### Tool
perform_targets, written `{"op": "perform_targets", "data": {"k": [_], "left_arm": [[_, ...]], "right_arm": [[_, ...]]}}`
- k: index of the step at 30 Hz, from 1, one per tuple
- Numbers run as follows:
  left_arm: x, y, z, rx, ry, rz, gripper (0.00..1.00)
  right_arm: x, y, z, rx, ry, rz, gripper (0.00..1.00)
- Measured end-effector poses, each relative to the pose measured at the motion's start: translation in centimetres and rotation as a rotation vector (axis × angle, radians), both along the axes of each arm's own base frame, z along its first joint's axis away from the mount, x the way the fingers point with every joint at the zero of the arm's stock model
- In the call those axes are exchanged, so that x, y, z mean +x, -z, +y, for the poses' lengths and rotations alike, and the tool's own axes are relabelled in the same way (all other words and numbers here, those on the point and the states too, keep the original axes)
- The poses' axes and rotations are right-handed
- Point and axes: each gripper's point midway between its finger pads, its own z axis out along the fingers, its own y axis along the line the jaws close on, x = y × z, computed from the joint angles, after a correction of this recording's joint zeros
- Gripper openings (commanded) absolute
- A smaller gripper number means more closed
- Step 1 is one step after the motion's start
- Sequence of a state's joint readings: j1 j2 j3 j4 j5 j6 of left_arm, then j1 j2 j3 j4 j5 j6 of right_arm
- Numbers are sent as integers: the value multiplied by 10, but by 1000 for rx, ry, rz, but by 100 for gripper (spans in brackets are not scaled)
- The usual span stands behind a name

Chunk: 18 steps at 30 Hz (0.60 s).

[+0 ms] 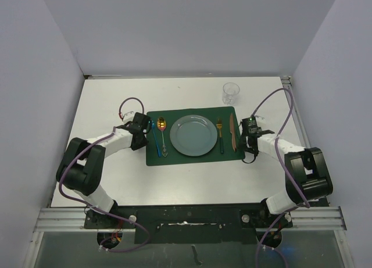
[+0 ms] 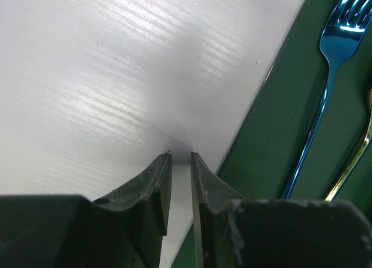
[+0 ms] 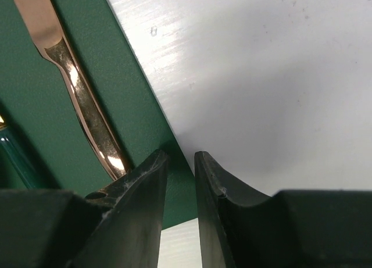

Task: Set the dinner table for one person
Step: Adjust the napkin at the center of the board.

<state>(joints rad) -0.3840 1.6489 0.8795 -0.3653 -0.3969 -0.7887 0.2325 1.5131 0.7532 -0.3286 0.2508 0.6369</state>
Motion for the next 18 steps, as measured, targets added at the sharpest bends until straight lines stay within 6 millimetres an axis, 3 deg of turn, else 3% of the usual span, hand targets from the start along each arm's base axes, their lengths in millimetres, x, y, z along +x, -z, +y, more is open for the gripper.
{"op": "perform_targets", "data": {"k": [13, 18], "left_arm": [[3, 0, 0, -9, 5, -8, 17], [3, 0, 1, -16, 5, -6, 13]], "right_arm": [[-4, 1, 6, -6, 6, 0, 27], [-4, 1, 8, -27, 14, -19, 9]]}}
